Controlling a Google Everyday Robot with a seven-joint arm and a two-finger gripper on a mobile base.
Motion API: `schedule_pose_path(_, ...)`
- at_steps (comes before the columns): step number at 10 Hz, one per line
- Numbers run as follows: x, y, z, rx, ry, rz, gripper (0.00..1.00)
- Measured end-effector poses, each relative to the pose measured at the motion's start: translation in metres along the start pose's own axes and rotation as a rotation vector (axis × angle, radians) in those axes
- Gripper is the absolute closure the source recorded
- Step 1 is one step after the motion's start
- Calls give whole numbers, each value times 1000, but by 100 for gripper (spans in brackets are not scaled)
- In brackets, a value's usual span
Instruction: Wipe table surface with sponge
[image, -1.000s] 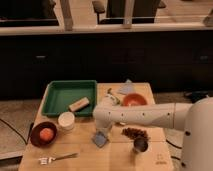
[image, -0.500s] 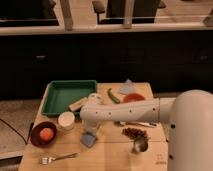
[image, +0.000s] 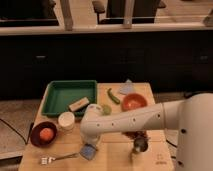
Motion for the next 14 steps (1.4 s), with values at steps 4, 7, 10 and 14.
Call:
schedule_pose_path(4, 50, 16, 1, 6, 16, 69, 100)
schedule_pose_path(7, 50, 16, 0, 3, 16, 63, 100)
schedule_pose_path(10, 51, 17, 0, 2, 16, 65, 100)
schedule_pose_path(14, 51, 17, 0, 1, 17, 66, 100)
